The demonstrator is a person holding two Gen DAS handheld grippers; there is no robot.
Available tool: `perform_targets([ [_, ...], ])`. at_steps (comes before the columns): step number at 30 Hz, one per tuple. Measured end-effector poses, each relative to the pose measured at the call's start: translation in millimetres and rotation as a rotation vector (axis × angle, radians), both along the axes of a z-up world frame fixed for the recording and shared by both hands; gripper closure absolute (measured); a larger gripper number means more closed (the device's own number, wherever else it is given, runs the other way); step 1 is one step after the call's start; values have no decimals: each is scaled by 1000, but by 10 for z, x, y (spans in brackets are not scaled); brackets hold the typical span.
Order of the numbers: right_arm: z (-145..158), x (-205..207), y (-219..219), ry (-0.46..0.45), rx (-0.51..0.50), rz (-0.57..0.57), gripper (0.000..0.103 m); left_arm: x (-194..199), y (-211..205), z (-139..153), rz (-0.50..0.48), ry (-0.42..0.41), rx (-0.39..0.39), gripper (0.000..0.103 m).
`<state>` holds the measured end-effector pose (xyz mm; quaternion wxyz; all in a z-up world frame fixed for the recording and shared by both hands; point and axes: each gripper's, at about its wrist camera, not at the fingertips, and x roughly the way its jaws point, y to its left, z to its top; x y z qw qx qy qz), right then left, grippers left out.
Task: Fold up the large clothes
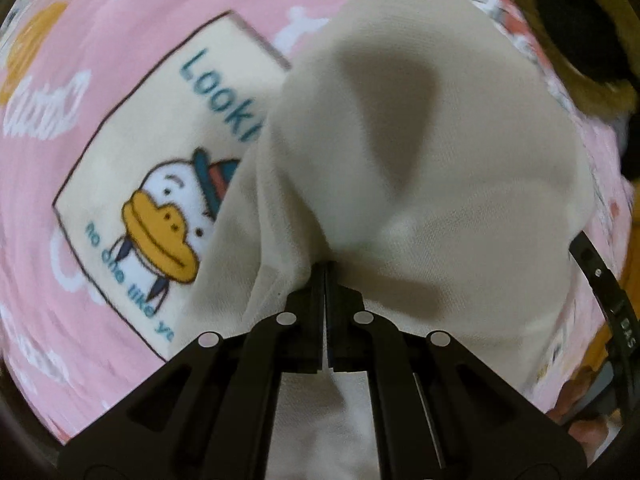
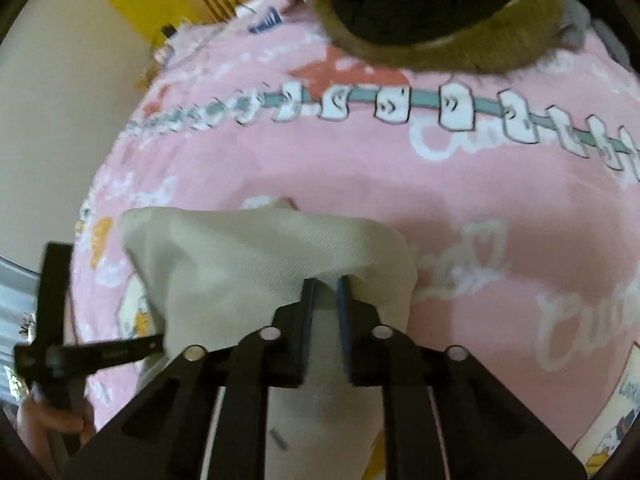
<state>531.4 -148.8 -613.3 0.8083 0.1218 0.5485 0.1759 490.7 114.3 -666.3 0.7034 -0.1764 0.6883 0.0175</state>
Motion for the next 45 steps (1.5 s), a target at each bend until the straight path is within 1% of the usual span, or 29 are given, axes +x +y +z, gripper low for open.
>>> perform_targets([
  [1,22,-72,-79,7,23,-24,25,-10,4,42,-27,-14,-22,101],
  [2,75,-229,-211,-2,61,-70,18,-56,35,117,-50,-35,-72,96],
  [3,129,-404,-339,-16,97,-104,20,-131,92,194,-61,-51,-134,79],
  [4,154,-507,-392,-6,111,-116,20,-192,146,254,-62,-62,-158,61],
  [5,145,-664,-491,26,132,-129,20,-283,228,357,-60,-95,-182,29],
  [6,127,-823,-588,60,163,-146,20,-371,308,460,-58,-125,-197,16],
  [8,84,-1030,-713,112,198,-185,20,-489,458,574,-44,-156,-228,16],
  [10,39,-1242,-829,161,241,-213,20,-581,606,620,-27,-167,-302,12],
  [12,-18,-1398,-888,191,283,-228,19,-615,733,574,-39,-167,-391,8],
  [13,-55,-1430,-894,204,290,-228,19,-596,763,545,-54,-159,-399,8],
  [14,-94,-1443,-882,215,296,-224,19,-593,799,465,-81,-136,-408,8],
  [15,-154,-1439,-869,229,319,-217,19,-554,802,342,-89,-118,-434,8],
  [17,-266,-1385,-837,244,355,-212,18,-544,881,165,-88,-90,-482,8],
  [19,-351,-1286,-769,237,358,-192,18,-508,887,-7,-112,-58,-495,8],
  [21,-422,-1188,-701,212,377,-164,17,-501,826,-135,-151,-53,-551,8],
  [23,-477,-1112,-657,207,409,-148,16,-506,726,-228,-195,-48,-538,8],
  [24,-500,-1078,-635,199,406,-143,16,-506,672,-265,-220,-51,-508,8],
  [26,-542,-1019,-586,198,376,-121,15,-561,606,-261,-272,-81,-484,8],
  [28,-580,-1023,-571,216,414,-109,14,-597,504,-240,-359,-106,-448,7],
  [29,-606,-1019,-549,235,443,-97,14,-617,482,-231,-383,-110,-440,7],
  [31,-605,-1011,-505,233,414,-80,13,-628,503,-192,-377,-113,-442,7],
  [33,-578,-1013,-488,217,430,-61,13,-629,551,-158,-366,-124,-413,7],
  [34,-589,-1013,-473,226,432,-54,13,-637,563,-141,-371,-123,-395,7],
  [36,-624,-1043,-397,249,420,-26,11,-667,575,-181,-371,-113,-385,6],
  [38,-629,-1086,-355,245,393,-14,8,-652,501,-205,-386,-113,-363,6],
  [40,-648,-1109,-326,255,407,-20,8,-616,348,-229,-402,-121,-350,6],
  [42,-700,-1156,-301,292,451,-20,8,-591,176,-251,-403,-115,-357,6],
  [43,-702,-1185,-277,305,456,-14,7,-580,139,-248,-391,-118,-374,6],
  [45,-692,-1211,-268,292,464,-10,7,-593,77,-228,-345,-120,-452,6],
])
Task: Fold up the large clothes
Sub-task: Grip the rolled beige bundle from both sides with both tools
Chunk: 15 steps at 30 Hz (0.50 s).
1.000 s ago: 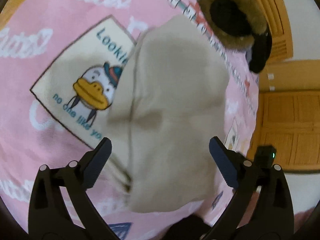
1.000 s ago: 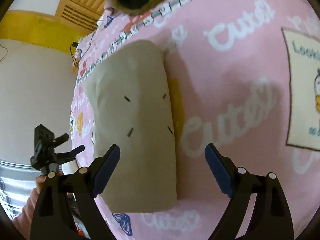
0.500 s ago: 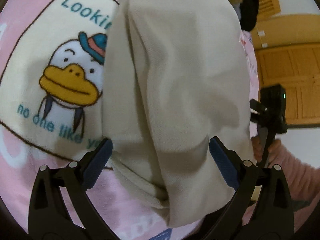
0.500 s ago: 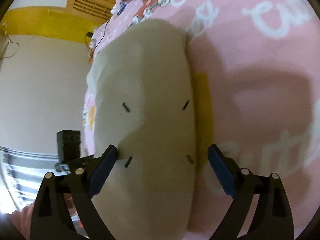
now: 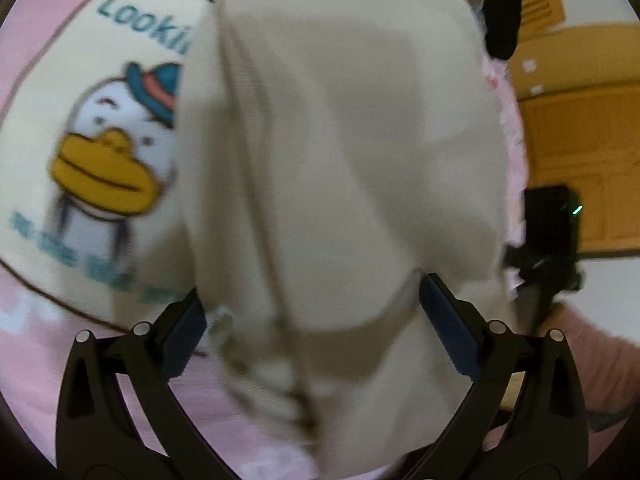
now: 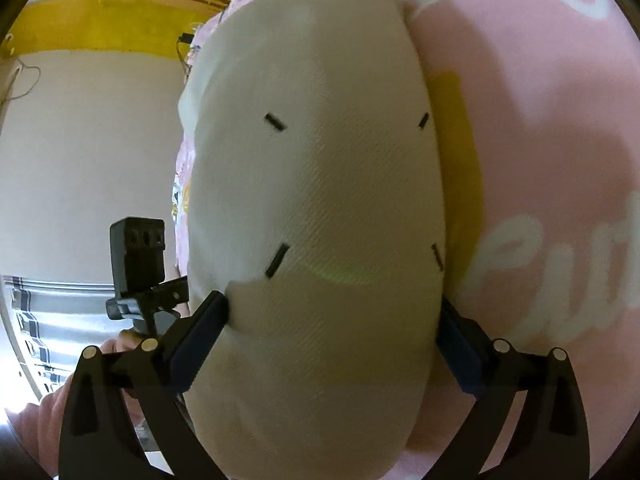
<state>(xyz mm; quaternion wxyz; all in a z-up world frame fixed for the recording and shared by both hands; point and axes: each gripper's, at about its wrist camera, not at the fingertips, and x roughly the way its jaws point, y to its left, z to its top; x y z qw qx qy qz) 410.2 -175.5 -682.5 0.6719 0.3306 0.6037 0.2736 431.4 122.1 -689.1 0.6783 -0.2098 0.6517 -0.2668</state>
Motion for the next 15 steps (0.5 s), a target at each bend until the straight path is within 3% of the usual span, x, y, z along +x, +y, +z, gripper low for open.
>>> perform_targets([
  [4,-116,92,-45,59,48,-10,7,-47,-129,-44,14,26,-67,6],
  [7,-175,235,71,73,20,23,6,-23,-148,-200,28,66,-65,6],
  [11,-213,320,102,97,10,31,6,19,-184,-185,7,79,-42,6],
  [13,-147,317,120,87,-20,25,12,12,-247,-141,11,87,-25,12],
  [14,-97,309,134,82,-39,19,16,18,-293,-103,26,95,-30,22],
  [15,-42,306,135,86,-42,12,25,21,-345,-62,48,102,-26,27],
])
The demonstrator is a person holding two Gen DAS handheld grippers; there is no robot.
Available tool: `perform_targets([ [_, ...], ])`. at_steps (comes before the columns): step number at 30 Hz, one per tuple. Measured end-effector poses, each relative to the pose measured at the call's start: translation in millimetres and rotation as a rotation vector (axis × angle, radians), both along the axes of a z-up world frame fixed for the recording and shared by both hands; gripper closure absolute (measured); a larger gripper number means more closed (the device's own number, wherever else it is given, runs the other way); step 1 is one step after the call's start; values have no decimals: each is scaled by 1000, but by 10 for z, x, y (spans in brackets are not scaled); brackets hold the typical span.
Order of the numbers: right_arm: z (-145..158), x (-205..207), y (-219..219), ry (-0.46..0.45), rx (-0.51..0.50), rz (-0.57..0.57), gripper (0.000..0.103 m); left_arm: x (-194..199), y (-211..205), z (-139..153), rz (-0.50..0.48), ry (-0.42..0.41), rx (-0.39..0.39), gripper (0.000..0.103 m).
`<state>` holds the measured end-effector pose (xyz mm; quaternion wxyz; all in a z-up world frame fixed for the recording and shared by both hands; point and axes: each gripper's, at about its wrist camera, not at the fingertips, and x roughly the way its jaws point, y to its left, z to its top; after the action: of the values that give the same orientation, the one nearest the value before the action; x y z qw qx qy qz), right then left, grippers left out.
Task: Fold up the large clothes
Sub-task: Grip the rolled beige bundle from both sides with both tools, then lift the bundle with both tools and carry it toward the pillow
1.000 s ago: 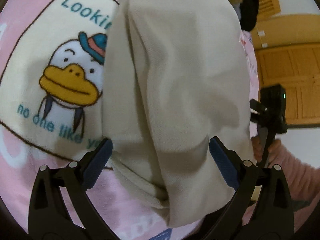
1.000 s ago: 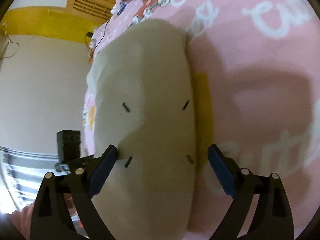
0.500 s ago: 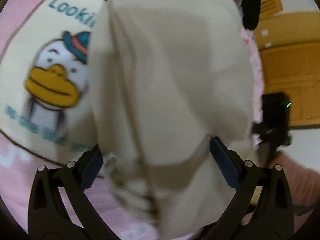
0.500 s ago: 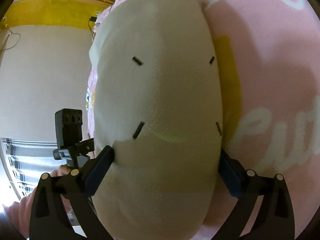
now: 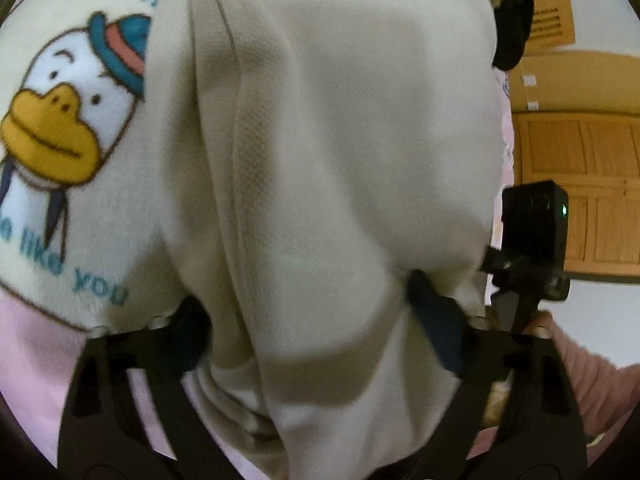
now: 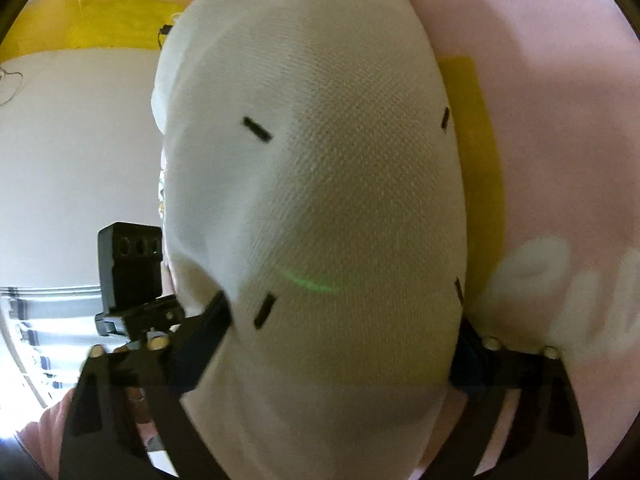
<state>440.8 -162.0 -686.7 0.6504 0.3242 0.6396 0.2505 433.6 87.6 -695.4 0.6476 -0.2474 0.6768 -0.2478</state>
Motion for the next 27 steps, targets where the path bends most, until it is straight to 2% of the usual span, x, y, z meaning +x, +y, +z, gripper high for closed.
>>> perform_targets([
  [1,69,1,-5,-5,0,1,35,-21,25,42,12,1,3,30],
  [3,222,-15,-26,-11,19,-7,44,-71,16,139,42,-1,13,39],
  [4,292,-28,-30,-10,35,-11,47,-102,7,215,62,-1,-1,40],
  [7,541,-54,43,-1,98,-15,49,-215,-19,414,111,4,-66,46],
  [11,929,-114,186,9,132,37,50,-484,57,721,169,16,-156,50],
  [13,1085,-179,240,26,157,55,50,-661,111,972,191,-1,-202,52],
  [15,1381,-228,366,25,171,106,50,-853,224,1292,223,-28,-235,53],
  [19,1968,-276,865,-11,192,220,50,-1035,784,1895,315,-98,-259,54],
  [22,2442,-206,1413,-64,227,328,50,-1247,1327,2443,404,-186,-237,54],
  [25,2912,-162,2145,-133,305,456,50,-1501,2039,3138,511,-302,-159,54],
  [27,3236,-161,2813,-184,374,555,50,-1711,2502,3559,584,-366,-91,54],
])
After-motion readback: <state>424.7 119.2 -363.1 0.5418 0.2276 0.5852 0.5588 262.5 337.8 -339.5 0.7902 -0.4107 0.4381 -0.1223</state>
